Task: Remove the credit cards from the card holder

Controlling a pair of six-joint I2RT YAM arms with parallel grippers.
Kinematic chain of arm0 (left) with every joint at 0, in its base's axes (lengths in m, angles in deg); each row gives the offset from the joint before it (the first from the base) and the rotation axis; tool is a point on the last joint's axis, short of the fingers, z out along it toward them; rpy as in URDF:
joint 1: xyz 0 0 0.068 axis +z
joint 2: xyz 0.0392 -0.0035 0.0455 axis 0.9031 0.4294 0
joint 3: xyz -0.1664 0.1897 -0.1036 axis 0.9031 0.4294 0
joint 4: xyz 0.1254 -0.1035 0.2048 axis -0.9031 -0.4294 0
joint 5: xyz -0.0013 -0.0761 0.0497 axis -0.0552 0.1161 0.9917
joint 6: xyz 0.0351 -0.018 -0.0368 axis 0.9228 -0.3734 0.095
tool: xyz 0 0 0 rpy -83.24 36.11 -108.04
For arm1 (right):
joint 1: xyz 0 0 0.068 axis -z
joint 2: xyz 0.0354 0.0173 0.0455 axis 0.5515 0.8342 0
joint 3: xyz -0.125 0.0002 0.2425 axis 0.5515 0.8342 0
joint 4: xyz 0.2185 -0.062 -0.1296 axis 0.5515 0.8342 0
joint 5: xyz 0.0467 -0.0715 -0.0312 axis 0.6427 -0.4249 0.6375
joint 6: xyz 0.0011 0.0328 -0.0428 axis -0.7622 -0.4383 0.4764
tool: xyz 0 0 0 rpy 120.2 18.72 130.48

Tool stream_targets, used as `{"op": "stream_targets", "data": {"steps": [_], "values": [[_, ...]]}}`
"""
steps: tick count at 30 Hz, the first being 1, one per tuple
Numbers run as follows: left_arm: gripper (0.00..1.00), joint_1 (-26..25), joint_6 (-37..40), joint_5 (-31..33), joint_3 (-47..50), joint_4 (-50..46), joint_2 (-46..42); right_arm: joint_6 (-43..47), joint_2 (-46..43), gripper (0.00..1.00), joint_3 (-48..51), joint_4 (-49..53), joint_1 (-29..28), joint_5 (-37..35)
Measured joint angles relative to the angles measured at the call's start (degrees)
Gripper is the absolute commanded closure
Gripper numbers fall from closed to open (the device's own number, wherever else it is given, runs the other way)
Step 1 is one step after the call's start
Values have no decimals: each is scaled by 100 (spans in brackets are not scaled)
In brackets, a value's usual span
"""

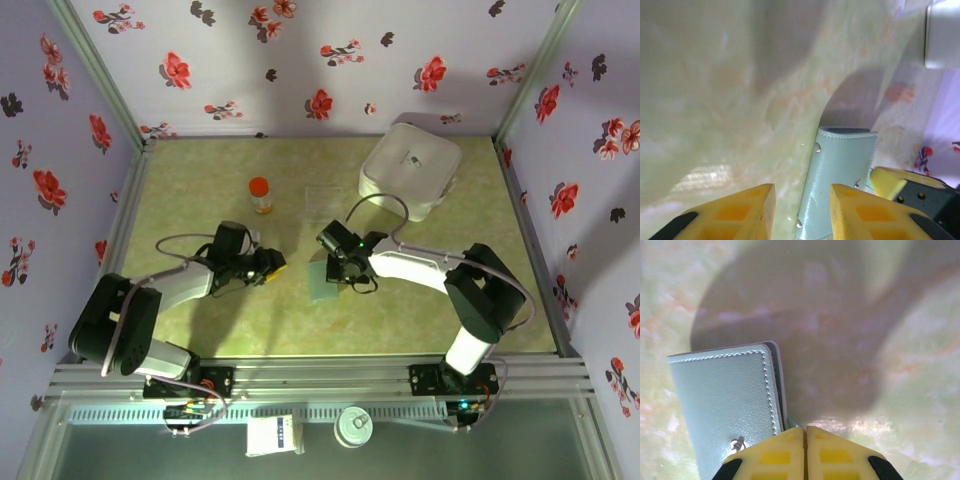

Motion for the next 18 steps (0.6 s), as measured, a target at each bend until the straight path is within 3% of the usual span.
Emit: {"op": "stream_targets", "data": {"steps": [7, 18], "values": [[68, 457, 514, 160, -238, -354, -55, 444, 0, 100, -409, 201, 188, -76], [71, 667, 745, 131, -232, -428, -234, 1008, 111, 99, -1117, 398, 236, 153]]}}
